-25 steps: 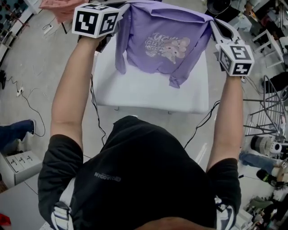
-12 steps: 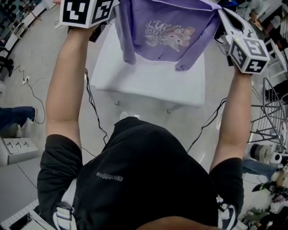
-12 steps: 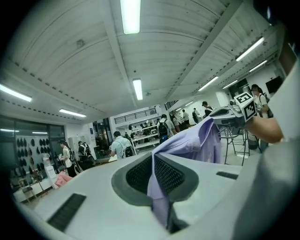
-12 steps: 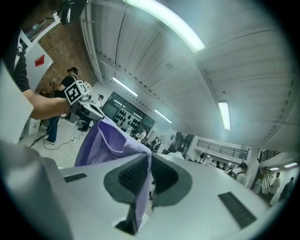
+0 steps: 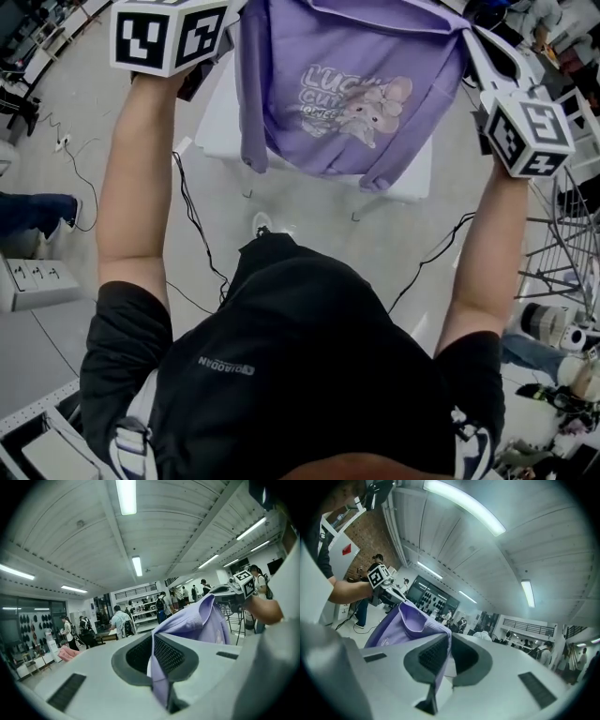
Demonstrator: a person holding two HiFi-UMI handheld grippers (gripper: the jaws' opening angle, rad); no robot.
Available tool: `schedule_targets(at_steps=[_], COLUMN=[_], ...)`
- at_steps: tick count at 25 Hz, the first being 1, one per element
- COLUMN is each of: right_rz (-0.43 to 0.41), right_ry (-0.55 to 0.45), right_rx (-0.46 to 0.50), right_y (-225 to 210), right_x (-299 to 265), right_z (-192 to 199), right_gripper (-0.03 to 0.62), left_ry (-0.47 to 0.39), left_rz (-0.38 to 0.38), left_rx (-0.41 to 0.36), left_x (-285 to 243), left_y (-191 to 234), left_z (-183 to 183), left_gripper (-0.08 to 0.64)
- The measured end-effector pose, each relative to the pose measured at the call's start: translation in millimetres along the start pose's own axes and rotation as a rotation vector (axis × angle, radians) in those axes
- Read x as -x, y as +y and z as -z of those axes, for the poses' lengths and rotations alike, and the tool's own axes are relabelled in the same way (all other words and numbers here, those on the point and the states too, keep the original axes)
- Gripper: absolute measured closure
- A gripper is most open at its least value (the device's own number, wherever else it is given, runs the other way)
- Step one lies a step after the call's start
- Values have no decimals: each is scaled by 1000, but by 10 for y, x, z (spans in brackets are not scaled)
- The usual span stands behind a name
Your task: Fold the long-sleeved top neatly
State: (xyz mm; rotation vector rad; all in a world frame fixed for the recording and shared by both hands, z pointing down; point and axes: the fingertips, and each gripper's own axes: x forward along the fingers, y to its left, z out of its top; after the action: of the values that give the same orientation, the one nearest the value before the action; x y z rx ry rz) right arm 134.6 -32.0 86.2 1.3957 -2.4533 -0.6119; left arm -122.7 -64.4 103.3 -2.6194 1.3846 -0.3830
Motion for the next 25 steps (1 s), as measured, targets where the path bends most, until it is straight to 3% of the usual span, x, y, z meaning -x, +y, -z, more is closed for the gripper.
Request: schedule_targets(at_steps=[4, 13, 19, 25], right_rz=[-10, 32, 47, 84], right_ry=[54, 265, 397, 483], right_rx=[-34, -143, -228, -259], right_y=[105, 143, 156, -170], right_x=[-119, -998, -1470, -2066], right_z=[342, 1652, 2691, 2971], right_gripper=[563, 563, 563, 563], left_ry=[70, 257, 386, 436], left_rz=[16, 98, 157, 209], left_rx=[58, 190, 184, 177], left_x=[-193, -1223, -2032, -2745], left_y=[-37, 235, 248, 573], left_z=[405, 1552, 2365, 2550], left_gripper=[543, 543, 543, 543])
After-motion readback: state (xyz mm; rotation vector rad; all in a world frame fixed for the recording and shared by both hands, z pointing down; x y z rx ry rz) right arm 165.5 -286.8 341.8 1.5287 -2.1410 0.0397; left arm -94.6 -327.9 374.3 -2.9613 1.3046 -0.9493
